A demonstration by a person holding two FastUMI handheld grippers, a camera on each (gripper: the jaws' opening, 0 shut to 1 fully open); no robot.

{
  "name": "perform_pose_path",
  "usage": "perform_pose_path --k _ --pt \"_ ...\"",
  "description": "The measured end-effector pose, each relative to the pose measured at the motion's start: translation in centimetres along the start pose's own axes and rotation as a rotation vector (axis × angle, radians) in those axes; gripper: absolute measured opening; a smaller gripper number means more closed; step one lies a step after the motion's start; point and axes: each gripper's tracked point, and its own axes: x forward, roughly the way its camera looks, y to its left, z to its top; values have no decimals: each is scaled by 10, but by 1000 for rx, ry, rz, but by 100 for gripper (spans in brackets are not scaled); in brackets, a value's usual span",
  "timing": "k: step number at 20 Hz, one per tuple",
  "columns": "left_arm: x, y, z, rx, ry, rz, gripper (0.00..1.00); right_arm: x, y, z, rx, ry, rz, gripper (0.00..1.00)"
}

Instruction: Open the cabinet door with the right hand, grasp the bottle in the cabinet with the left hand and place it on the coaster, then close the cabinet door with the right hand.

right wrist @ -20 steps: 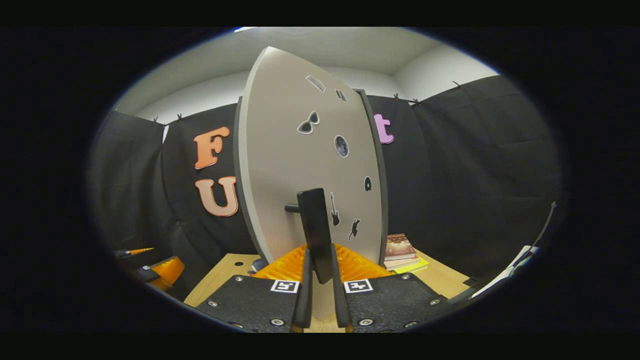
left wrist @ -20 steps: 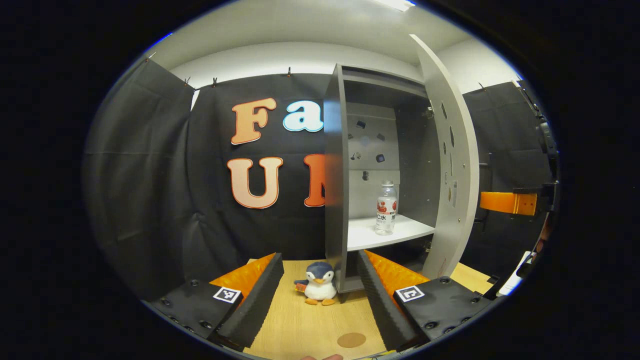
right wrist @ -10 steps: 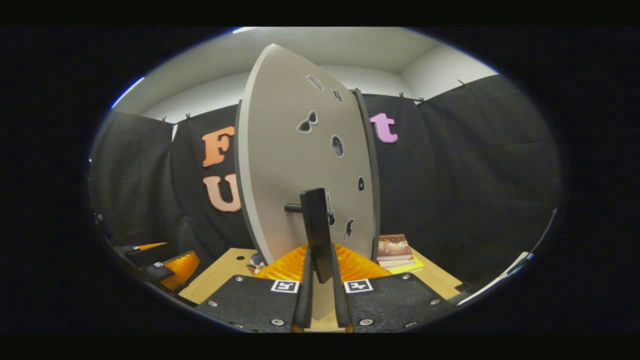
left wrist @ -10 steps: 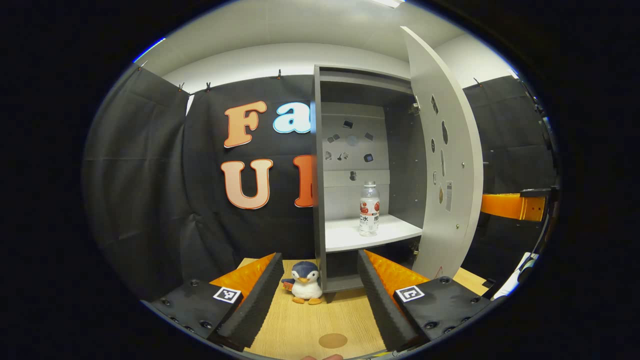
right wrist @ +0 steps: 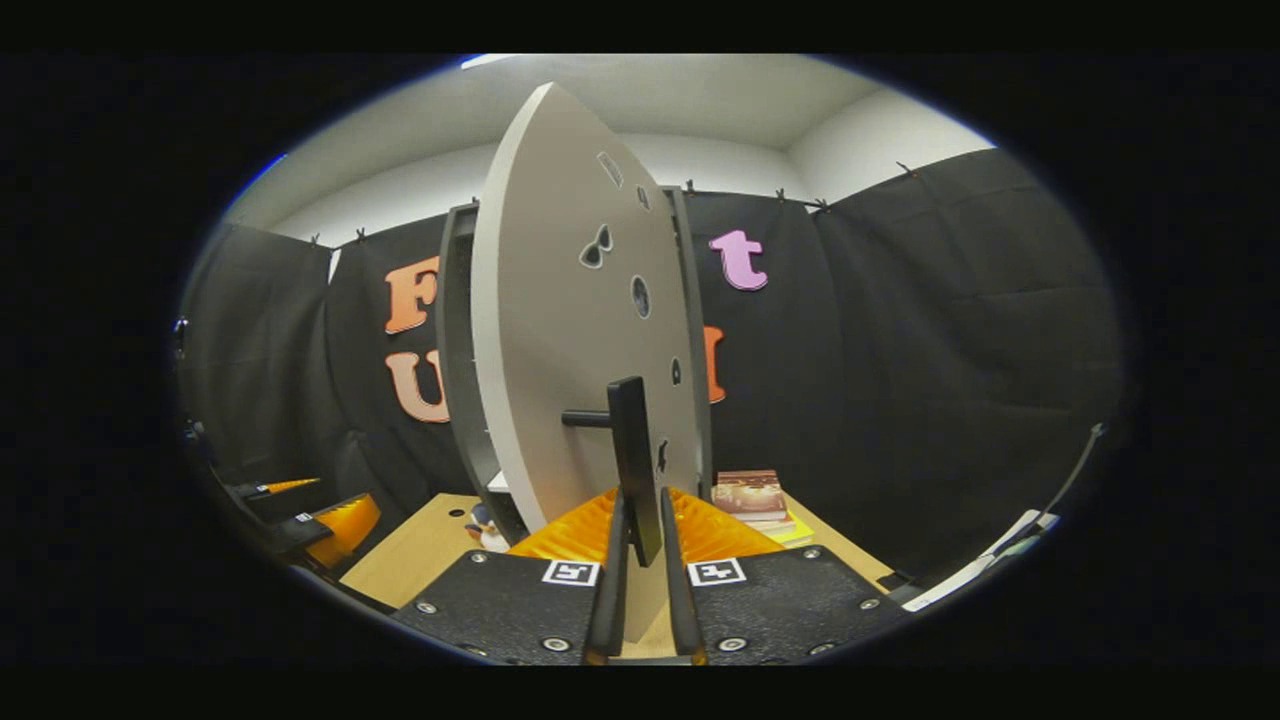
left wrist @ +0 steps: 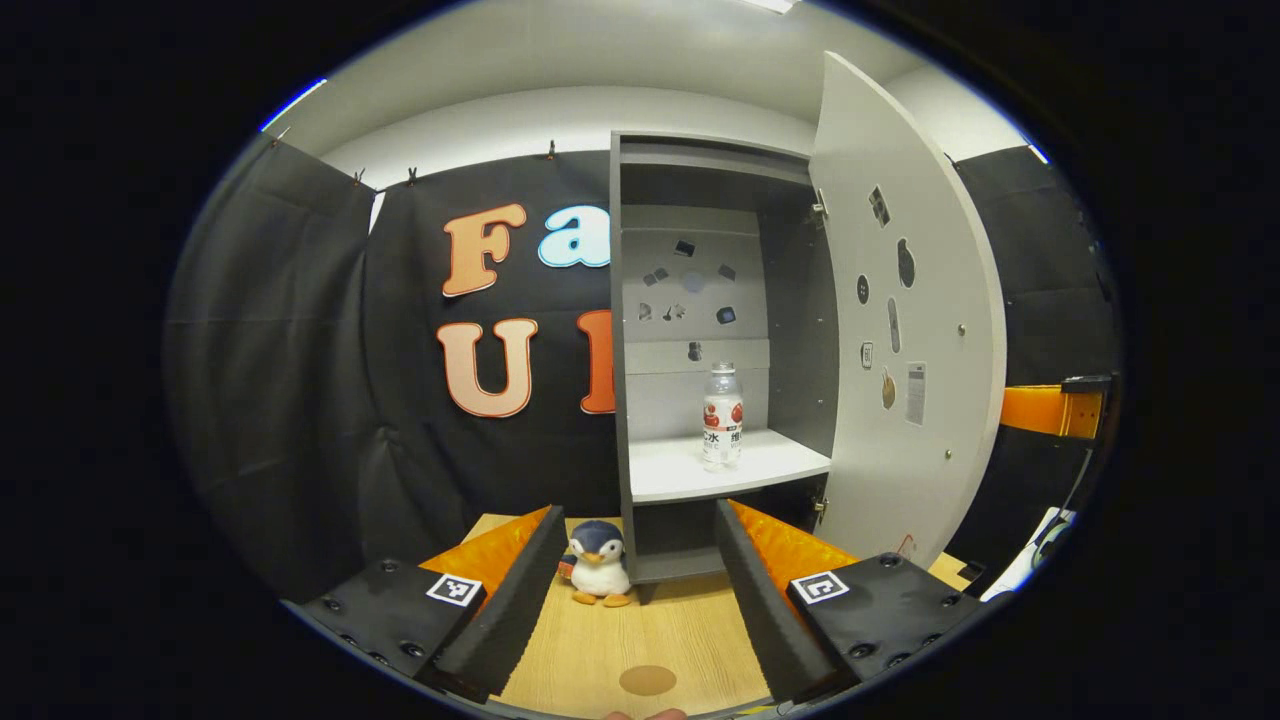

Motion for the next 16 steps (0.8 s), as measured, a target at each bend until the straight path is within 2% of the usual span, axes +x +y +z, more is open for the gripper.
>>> perform_pose_path --k 1,2,3,6,7,9,10,13,14,15,16 --pt "0 -3 -1 0 1 -1 99 0 -2 0 -2 2 -1 16" --pt "-1 -6 -1 1 2 -1 97 -1 -5 -1 2 5 -6 18" --pt "0 -9 -1 2 4 -3 97 -1 -6 -2 4 13 -12 15" --pt "-2 -17 -4 1 13 -8 96 -3 -14 -4 1 20 -22 16" --pt "-3 -20 -5 1 17 -7 99 -3 -15 -5 6 25 -24 14" --pt "-3 -23 -5 -1 19 -4 96 -6 -18 -7 13 31 -34 18" --pt "-3 -25 -6 -3 22 -6 96 -6 -19 -6 14 29 -31 14" --pt "-4 -28 -7 -4 27 -4 97 -6 -27 -6 -3 28 -47 13" --pt "-5 -29 -7 -8 28 -4 96 -7 -29 -5 -5 25 -50 21" --pt "-6 -29 -7 -10 29 -2 96 -8 -30 -4 1 22 -55 10" --pt "-6 -29 -7 -11 29 0 96 -7 -31 -4 3 19 -61 16"
